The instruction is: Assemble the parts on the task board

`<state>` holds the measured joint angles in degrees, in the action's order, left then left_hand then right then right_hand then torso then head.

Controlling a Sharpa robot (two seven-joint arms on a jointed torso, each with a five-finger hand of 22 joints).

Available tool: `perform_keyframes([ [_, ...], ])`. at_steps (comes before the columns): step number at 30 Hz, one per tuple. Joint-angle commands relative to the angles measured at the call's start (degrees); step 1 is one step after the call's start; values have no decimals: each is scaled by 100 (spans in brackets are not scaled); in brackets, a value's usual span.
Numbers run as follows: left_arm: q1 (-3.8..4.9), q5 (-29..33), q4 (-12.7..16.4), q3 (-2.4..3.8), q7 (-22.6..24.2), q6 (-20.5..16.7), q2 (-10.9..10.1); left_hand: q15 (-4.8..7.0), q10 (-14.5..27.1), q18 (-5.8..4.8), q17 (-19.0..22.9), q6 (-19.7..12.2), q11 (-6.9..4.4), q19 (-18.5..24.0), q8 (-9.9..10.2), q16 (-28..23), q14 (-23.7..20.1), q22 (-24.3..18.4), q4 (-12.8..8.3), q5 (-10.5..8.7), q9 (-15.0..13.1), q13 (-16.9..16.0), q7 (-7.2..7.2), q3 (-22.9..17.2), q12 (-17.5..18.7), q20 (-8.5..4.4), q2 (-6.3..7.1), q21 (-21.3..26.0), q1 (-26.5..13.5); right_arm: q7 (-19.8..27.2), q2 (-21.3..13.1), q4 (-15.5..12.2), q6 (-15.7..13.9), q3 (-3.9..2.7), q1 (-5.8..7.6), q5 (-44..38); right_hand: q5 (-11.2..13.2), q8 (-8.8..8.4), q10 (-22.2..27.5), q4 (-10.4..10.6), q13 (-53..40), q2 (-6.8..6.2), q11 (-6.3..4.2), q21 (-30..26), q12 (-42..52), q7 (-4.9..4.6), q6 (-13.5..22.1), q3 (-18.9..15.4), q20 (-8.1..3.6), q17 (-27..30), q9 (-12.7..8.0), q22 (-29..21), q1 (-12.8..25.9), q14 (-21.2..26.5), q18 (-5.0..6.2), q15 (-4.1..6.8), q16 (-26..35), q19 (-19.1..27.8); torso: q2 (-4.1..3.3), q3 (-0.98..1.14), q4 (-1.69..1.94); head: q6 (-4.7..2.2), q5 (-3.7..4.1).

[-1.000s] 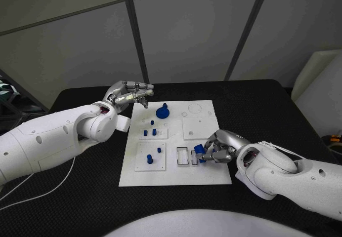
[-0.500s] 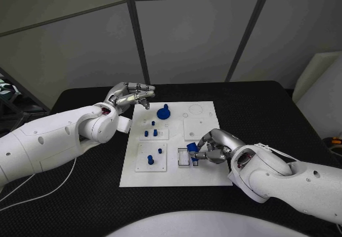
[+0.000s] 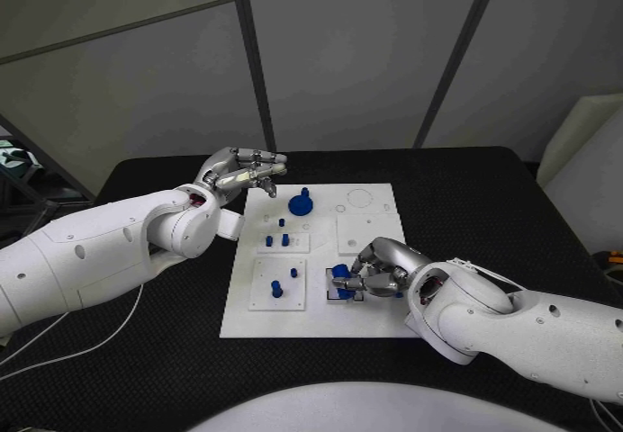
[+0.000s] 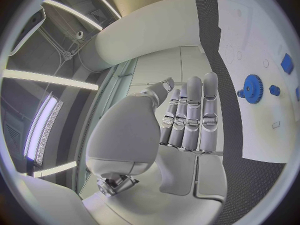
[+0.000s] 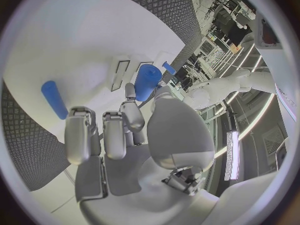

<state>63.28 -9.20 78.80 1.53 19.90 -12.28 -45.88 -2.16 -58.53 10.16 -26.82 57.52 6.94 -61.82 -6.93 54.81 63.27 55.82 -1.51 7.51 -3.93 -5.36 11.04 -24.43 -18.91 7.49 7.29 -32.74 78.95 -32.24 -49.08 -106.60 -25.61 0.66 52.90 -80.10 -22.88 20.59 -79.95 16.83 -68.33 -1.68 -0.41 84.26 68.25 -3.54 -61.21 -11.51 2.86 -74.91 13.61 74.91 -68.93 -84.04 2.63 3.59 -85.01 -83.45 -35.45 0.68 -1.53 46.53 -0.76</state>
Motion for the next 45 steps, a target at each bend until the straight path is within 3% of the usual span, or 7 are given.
perform_keyframes([
  [1, 9, 13, 14, 5, 15, 63, 8, -15, 36, 28, 6, -50, 7, 22, -28, 27, -21, -6, -5, 8, 3, -5, 1, 30, -35, 35, -1, 20, -42, -74, 38, 24, 202, -5, 9, 0, 63, 14, -28, -2, -5, -9, -7, -23, -32, -25, 27, -51, -20, -285, 14, 685, 59, -361, -34, 39, 8, 18, 2, 5, -13, 6, -16],
  [9, 9, 13, 13, 5, 12, 64, 7, -15, 36, 28, 6, -50, 7, 22, -28, 27, -21, -6, -5, 8, 3, -5, 1, 30, -35, 35, -1, 20, -42, -98, 87, 92, 176, -5, 9, -40, 496, 69, 60, 1, 136, -111, 0, -103, -262, -29, 88, -126, -22, -161, 112, 586, 302, -334, -6, 38, 77, 103, 6, 5, -19, 7, -26],
  [15, 9, 13, 10, 5, 9, 69, 10, -15, 36, 28, 6, -50, 7, 22, -28, 27, -21, -6, -5, 8, 3, -5, 1, 30, -35, 35, -1, 20, -42, -54, 118, 131, 124, -5, 10, -54, 1271, 63, 468, 23, 829, -473, 76, -324, -1112, -110, 353, -10, 26, 123, 179, 320, 824, -270, 64, -20, 246, 325, 3, 6, -16, 5, -26],
  [20, 9, 13, 4, 5, 8, 72, 11, -15, 36, 28, 6, -50, 7, 22, -28, 27, -21, -6, -5, 8, 3, -5, 1, 30, -35, 35, -1, 20, -42, -6, 126, 126, 88, -5, 10, -99, 1494, 81, 534, 23, 965, -608, 96, -371, -1288, -135, 435, 83, 49, 180, 209, 271, 1086, -262, 77, -41, 292, 359, 4, 8, -18, -2, -29],
  [31, 9, 13, -3, 5, 6, 74, 7, -16, 47, 29, 16, -57, 7, 21, -31, 33, -24, -13, 1, 9, 3, -4, 1, 39, -44, 37, -4, 29, -48, 74, 39, -22, 158, -4, 9, -227, 1386, 303, 322, 14, 763, -447, 12, -290, -1061, -33, 196, 242, 11, 15, 329, 386, 1204, -311, 48, 19, 226, 251, 2, 10, -23, -2, -30],
  [40, 9, 13, -9, 5, -1, 74, -5, -16, 47, 29, 16, -57, 7, 21, -31, 33, -24, -13, 1, 9, 3, -4, 1, 39, -44, 37, -4, 29, -48, 1, -116, -125, 367, -1, 8, -464, 1258, 368, 254, 10, 701, -376, -20, -254, -999, 2, 148, 272, -19, -63, 368, 435, 1207, -329, 35, 48, 189, 209, 7, 7, -16, -18, -16],
  [45, 8, 13, -22, 5, -3, 71, -7, -16, 47, 29, 16, -57, 7, 21, -31, 33, -24, -13, 1, 9, 3, -4, 1, 39, -44, 37, -4, 29, -48, -10, -163, -146, 460, 0, 8, -509, 1176, 380, 251, 6, 710, -350, -25, -261, -1017, 7, 157, 284, -29, -67, 378, 429, 1182, -329, 36, 55, 189, 214, 7, 10, -35, -12, -16],
])
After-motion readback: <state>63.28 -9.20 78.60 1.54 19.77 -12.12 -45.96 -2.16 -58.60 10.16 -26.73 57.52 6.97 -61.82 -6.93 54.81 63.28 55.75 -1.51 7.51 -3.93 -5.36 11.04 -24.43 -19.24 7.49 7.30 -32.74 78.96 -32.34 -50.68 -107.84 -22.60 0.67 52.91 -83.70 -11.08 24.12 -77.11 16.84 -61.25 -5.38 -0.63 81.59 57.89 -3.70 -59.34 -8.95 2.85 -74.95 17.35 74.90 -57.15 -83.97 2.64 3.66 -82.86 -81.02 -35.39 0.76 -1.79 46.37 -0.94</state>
